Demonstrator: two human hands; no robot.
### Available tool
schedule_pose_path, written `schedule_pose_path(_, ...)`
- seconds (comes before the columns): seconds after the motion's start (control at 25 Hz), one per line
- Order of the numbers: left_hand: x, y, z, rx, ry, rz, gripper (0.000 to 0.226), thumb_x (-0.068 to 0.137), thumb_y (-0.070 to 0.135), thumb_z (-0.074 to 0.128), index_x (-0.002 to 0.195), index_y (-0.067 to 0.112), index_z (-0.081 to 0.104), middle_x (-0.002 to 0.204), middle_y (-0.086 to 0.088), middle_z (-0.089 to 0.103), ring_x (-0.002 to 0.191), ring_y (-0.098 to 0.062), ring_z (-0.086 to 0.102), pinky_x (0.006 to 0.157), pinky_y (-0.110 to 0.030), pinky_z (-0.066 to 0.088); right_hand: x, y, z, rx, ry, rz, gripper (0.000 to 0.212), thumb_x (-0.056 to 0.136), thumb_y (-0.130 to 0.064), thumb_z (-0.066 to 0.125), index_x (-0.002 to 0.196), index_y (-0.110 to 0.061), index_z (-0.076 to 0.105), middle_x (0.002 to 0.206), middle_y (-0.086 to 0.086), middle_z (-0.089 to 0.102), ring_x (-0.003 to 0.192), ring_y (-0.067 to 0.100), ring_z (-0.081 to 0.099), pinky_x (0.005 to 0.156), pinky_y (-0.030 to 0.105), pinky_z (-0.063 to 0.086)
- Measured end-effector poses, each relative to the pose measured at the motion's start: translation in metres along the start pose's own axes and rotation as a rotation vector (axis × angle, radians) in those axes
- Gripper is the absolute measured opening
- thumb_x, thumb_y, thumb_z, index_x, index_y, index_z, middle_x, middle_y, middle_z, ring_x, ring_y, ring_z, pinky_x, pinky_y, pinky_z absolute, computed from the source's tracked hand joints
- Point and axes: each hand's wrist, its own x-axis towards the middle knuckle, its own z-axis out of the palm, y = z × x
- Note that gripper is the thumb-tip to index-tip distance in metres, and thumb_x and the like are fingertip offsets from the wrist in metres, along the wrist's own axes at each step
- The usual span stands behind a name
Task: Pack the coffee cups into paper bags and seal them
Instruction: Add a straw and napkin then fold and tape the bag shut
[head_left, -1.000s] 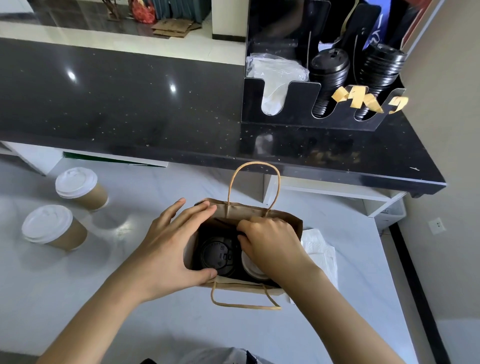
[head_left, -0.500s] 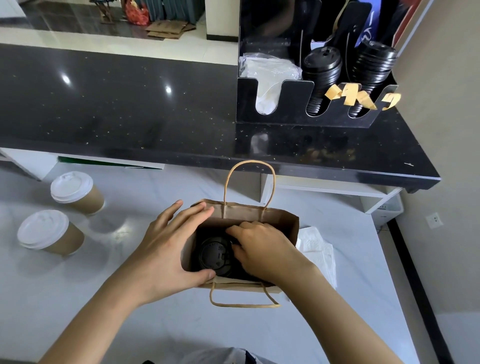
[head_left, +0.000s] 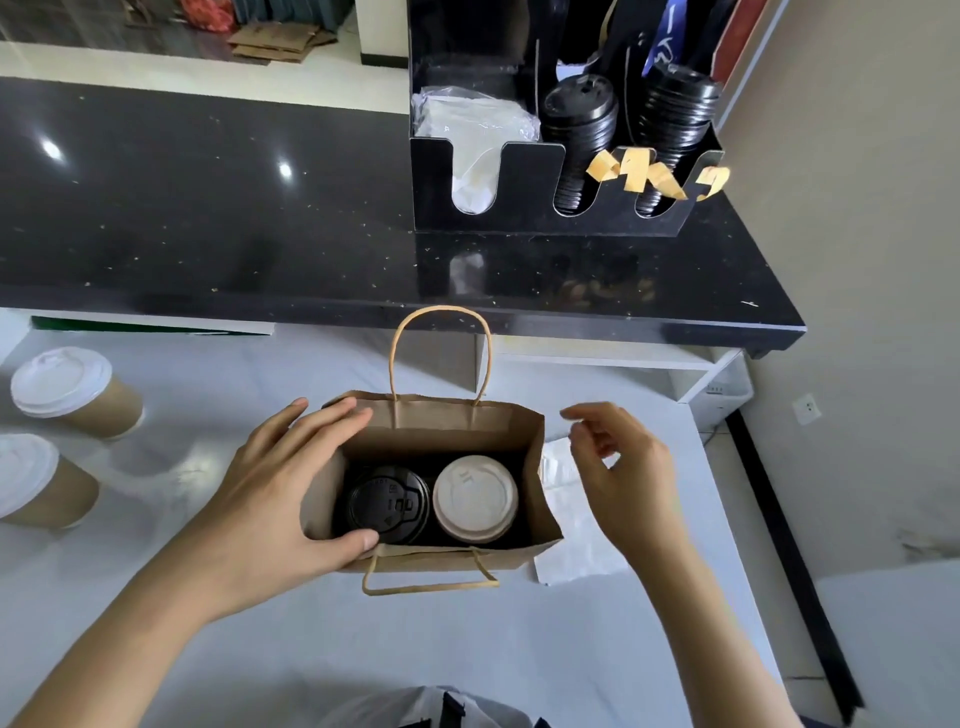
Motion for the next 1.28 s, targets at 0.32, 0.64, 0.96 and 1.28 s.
schedule_pose_path(0.32,-0.001,-0.001,0.002,-0.010,0.015,0.001,0.100,0.064,0.076,0.060,0.154,0.048,0.028,0.160,0.037,0.015,0.153,0.000,0.003,0.121,-0.034,0.020,-0.052,0.088,0.049,-0.288,-0.202,0.230,0.026,0.084,-0.038,0.059,0.103,-0.023,0.069,0.094,-0.005,0.065,0.090,0.024,0.062,0.078,0.039,0.051)
schedule_pose_path(0.64,-0.003,-0.001,0.003,-0.007,0.015,-0.001,0.098,0.064,0.077,0.059,0.153,0.048,0.030,0.160,0.038,0.016,0.153,0.000,0.004,0.121,-0.033,0.019,-0.080,0.096,0.073,-0.727,-0.270,0.171,0.043,0.070,-0.047,0.072,0.101,-0.018,0.065,0.099,0.003,0.062,0.086,0.032,0.060,0.073,0.042,0.049)
schedule_pose_path(0.96,-0.005,0.000,0.003,-0.005,0.019,-0.001,0.095,0.064,0.076,0.058,0.152,0.049,0.033,0.160,0.037,0.017,0.153,-0.001,0.004,0.121,-0.033,0.018,-0.067,0.098,0.060,-0.594,-0.087,0.126,0.013,0.087,-0.017,0.066,0.076,-0.021,0.072,0.094,-0.001,0.069,0.075,0.028,0.063,0.069,0.038,0.045)
schedule_pose_path(1.28,-0.004,0.000,0.003,-0.007,0.010,0.000,0.092,0.065,0.076,0.057,0.150,0.049,0.035,0.159,0.038,0.017,0.153,-0.002,0.005,0.120,-0.034,0.019,-0.045,0.097,0.034,-0.412,-0.002,0.266,0.026,0.102,-0.016,0.051,0.126,-0.024,0.053,0.100,0.001,0.069,0.083,0.040,0.062,0.072,0.045,0.050)
